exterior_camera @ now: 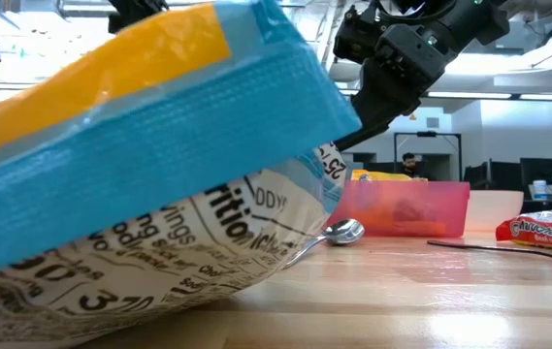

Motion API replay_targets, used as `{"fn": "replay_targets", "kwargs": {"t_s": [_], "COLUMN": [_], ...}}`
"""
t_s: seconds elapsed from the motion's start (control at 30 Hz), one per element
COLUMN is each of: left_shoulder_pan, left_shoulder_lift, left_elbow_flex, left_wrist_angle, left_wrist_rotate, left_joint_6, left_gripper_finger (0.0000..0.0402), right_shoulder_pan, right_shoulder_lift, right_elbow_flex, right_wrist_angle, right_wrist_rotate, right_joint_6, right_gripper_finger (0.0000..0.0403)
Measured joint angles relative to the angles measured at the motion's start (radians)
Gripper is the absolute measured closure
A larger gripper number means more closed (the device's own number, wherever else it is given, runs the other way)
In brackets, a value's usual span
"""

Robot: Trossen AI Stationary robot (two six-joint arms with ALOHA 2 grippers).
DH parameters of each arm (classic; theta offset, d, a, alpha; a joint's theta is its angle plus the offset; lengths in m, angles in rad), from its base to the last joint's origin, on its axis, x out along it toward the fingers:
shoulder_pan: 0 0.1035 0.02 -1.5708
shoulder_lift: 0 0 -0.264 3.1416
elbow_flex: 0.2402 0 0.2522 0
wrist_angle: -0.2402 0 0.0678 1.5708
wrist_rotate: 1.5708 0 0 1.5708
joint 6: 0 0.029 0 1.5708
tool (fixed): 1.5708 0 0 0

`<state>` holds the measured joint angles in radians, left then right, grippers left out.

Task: Pick & Place Food Item
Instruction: Put the black spice bottle into the blue bin

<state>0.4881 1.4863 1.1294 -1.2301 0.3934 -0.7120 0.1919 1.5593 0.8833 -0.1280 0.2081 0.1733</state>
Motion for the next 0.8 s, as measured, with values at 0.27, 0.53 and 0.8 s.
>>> {"fn": "replay_targets", "kwargs": {"t_s": [0.27,0.53,0.8], "left_shoulder_pan": [0.047,0.074,0.106], "left_shoulder_lift": [0.074,0.094,0.094], "left_elbow_flex": [0.000,0.000,0.000], "left_wrist_angle": [0.059,0.056,0.066], "left_wrist_rotate": [0.059,0.087,0.087], "left_joint_6": [-0.026,-0.063,-0.137], "left_gripper_finger": [0.0213,0.0213,0.0213], "right_shoulder_pan": [0.000,0.000,0.000], "right_shoulder_lift": [0.000,0.000,0.000], "right_elbow_flex": [0.000,0.000,0.000], "right_wrist_angle": [0.000,0.000,0.000], "right_wrist_rotate": [0.000,0.000,-0.001], "right_joint_6": [0.000,0.000,0.000], "right_gripper_finger": [0.0127,0.0127,0.0127]}}
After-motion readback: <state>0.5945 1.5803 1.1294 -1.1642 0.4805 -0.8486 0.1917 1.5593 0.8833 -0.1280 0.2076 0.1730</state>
